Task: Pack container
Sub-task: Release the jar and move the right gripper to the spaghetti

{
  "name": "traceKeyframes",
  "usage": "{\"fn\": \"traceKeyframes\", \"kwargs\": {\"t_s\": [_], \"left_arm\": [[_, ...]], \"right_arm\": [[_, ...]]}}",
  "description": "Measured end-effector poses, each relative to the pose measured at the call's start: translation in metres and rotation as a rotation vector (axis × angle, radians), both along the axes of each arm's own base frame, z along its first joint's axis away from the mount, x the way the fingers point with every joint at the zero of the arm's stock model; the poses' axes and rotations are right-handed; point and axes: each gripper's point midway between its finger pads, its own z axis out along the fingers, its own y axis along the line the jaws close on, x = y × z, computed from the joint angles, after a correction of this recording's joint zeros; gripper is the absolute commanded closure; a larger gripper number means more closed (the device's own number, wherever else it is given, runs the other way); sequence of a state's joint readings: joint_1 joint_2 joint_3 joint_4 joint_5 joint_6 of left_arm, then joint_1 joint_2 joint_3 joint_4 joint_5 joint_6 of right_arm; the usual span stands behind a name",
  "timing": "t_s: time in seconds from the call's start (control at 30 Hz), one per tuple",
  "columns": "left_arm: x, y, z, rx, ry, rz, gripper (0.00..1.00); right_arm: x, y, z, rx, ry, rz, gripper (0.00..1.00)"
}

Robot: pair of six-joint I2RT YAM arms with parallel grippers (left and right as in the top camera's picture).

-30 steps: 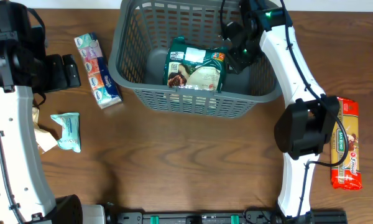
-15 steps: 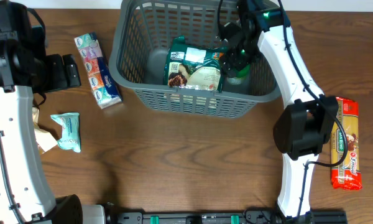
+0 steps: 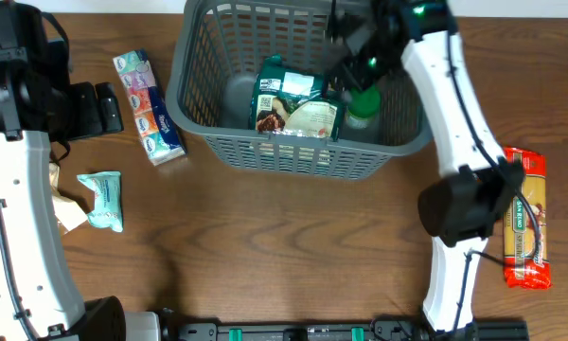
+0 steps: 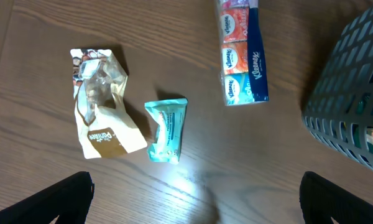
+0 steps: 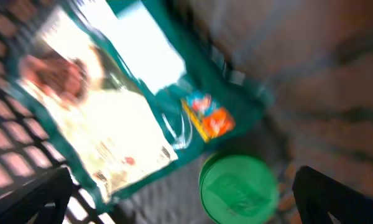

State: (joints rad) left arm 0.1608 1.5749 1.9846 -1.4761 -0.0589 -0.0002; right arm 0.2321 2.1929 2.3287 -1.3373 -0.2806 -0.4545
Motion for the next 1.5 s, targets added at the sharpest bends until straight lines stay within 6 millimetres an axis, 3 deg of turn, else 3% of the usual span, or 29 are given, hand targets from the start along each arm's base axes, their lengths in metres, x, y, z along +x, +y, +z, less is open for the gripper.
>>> {"fn": "traceKeyframes", "kwargs": {"t_s": [0.1, 0.17, 0.23, 0.27, 0.33, 0.4, 0.53, 0.67, 0.77, 0.83, 1.0, 1.1, 1.37, 1.5], "left_arm": [[0.0, 0.0, 0.0, 0.0, 0.0, 0.0, 0.01], [0.0, 0.0, 0.0, 0.0, 0.0, 0.0, 0.01], [0.0, 0.0, 0.0, 0.0, 0.0, 0.0, 0.01], [0.0, 0.0, 0.0, 0.0, 0.0, 0.0, 0.01], [0.0, 0.0, 0.0, 0.0, 0.0, 0.0, 0.01], [0.0, 0.0, 0.0, 0.0, 0.0, 0.0, 0.01], [0.0, 0.0, 0.0, 0.0, 0.0, 0.0, 0.01], [0.0, -0.001, 0.0, -0.007, -0.001, -0.003, 0.02], [0.0, -0.001, 0.0, -0.008, -0.002, -0.003, 0.01], [0.0, -0.002, 0.0, -0.008, -0.002, -0.004, 0.01], [0.001, -0.002, 0.0, -0.012, -0.002, -0.005, 0.01], [0.001, -0.003, 0.0, -0.014, -0.003, -0.007, 0.01], [0.001, -0.004, 0.0, -0.02, -0.005, -0.009, 0.01], [0.001, -0.004, 0.0, -0.02, -0.005, -0.009, 0.01]], "right_arm": [[0.002, -0.002, 0.066, 0.051, -0.155, -0.018, 0.01], [-0.001, -0.017, 0.117, 0.085, -0.266, -0.087, 0.01], [-0.007, -0.053, 0.17, 0.119, -0.373, -0.239, 0.01], [-0.01, -0.068, 0.183, 0.125, -0.398, -0.3, 0.01], [-0.021, -0.116, 0.207, 0.131, -0.429, -0.497, 0.01], [-0.043, -0.174, 0.211, 0.111, -0.39, -0.744, 0.01], [-0.099, -0.275, 0.176, 0.023, -0.189, -1.181, 0.01], [-0.129, -0.336, 0.146, -0.008, -0.062, -1.399, 0.01], [-0.146, -0.36, 0.123, -0.019, 0.03, -1.467, 0.01], [-0.16, -0.367, 0.099, -0.041, 0.126, -1.475, 0.01], [-0.196, -0.362, 0.026, -0.1, 0.42, -1.433, 0.01], [-0.207, -0.364, -0.013, -0.112, 0.509, -1.424, 0.01], [-0.218, -0.382, -0.091, -0.144, 0.53, -1.385, 0.01], [-0.219, -0.382, -0.116, -0.155, 0.513, -1.337, 0.01]]}}
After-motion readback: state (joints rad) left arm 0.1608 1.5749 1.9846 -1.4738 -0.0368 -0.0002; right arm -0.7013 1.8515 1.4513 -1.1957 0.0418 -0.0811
